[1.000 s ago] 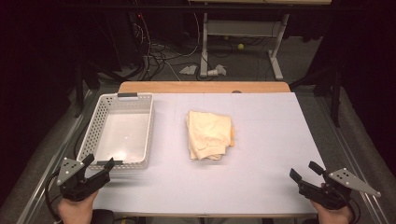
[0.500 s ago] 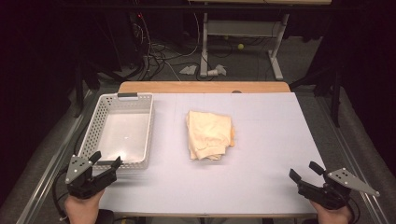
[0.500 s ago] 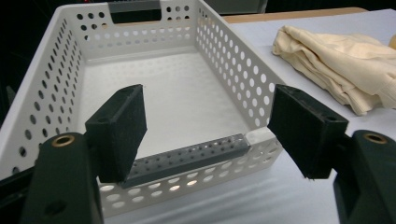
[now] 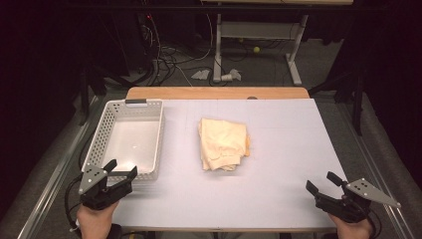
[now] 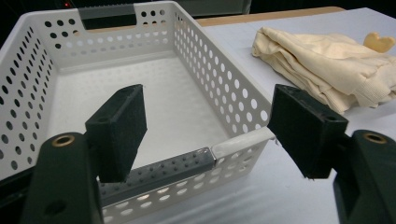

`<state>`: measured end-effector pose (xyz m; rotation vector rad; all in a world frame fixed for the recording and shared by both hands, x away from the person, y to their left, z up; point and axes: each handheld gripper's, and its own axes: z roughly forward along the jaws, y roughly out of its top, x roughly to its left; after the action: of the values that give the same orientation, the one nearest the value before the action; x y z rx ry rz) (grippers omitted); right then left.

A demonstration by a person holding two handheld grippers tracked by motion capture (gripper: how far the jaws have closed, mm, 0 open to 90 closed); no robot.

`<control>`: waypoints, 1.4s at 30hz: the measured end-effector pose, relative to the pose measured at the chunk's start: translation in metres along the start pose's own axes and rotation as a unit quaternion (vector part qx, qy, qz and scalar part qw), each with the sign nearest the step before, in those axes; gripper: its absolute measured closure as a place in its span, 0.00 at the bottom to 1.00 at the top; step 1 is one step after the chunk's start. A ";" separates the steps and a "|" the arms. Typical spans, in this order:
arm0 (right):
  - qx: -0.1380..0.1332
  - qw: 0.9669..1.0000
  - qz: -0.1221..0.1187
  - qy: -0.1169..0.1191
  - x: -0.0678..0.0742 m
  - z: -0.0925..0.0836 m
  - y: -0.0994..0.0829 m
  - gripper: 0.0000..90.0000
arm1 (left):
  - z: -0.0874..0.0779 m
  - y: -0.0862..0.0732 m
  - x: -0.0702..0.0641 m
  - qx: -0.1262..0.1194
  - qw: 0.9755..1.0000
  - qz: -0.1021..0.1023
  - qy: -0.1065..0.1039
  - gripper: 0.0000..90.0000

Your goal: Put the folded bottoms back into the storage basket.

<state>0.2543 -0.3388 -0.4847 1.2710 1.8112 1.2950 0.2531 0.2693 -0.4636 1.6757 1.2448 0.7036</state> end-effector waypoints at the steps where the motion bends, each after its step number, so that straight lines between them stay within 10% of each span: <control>1: 0.001 1.000 0.001 0.000 0.000 0.000 0.000 0.21 | 0.000 0.000 0.000 0.000 1.000 0.000 -0.001 0.29; 42: 0.007 1.000 -0.001 0.003 0.001 0.001 0.000 0.22 | 0.024 0.015 -0.022 0.007 0.998 0.038 -0.042 0.30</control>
<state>0.2553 -0.3376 -0.4851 1.2735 1.8291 1.2881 0.2722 0.2393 -0.4593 1.7534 1.1349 0.6632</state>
